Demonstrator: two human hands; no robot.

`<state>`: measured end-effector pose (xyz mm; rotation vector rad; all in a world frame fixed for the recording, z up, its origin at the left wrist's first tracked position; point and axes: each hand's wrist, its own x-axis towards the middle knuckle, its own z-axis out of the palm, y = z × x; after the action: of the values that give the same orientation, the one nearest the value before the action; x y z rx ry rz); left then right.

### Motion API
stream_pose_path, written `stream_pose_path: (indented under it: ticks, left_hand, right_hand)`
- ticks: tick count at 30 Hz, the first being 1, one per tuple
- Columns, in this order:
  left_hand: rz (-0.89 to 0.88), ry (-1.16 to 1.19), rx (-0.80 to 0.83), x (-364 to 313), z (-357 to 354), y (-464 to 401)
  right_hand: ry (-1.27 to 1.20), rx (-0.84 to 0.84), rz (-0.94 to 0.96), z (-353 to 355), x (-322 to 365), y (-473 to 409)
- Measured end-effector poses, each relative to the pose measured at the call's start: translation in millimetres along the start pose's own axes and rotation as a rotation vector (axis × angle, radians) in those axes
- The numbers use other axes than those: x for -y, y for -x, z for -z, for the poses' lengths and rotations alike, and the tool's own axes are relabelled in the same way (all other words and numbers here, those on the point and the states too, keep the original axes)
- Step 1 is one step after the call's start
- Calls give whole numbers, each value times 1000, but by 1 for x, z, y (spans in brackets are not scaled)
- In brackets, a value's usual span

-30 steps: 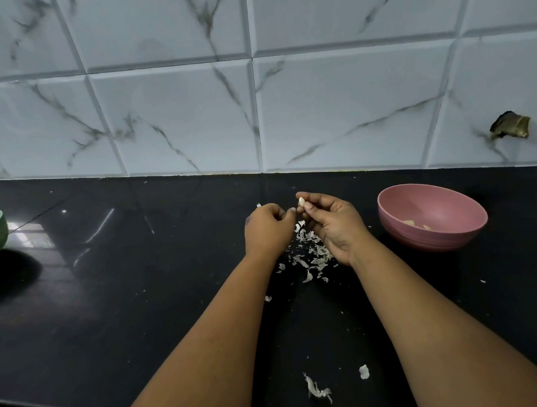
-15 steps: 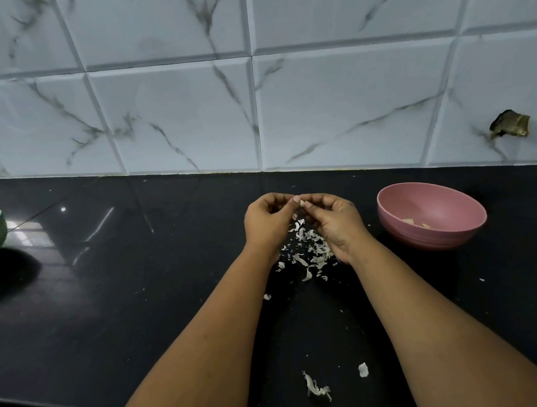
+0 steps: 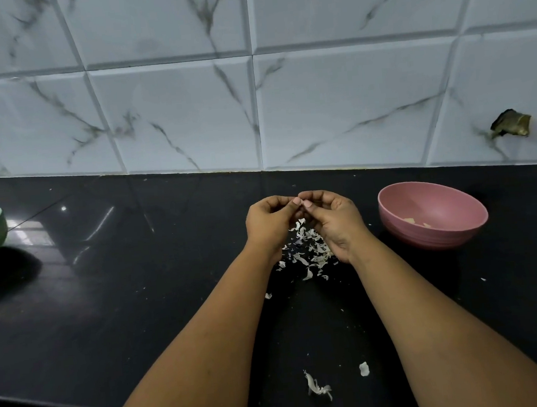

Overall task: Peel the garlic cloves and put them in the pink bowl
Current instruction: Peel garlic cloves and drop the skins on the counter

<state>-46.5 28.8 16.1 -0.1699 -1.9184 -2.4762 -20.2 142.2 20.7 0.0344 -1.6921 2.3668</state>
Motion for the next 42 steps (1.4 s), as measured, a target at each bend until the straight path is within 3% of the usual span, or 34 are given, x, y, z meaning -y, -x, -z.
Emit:
stream_pose_path:
  ticks: [10,24,42]
  left_hand:
    - [5,99,15,-2,2,-2]
    - [-79,-80,0,5,-3,-4]
    - [-136,-347,-60,5,-5,-1]
  right_hand:
    - [-48,38,-4,-1,1,2]
    - [-122,3,-24,-3,2,3]
    - [49,53,26,-3,-7,-2]
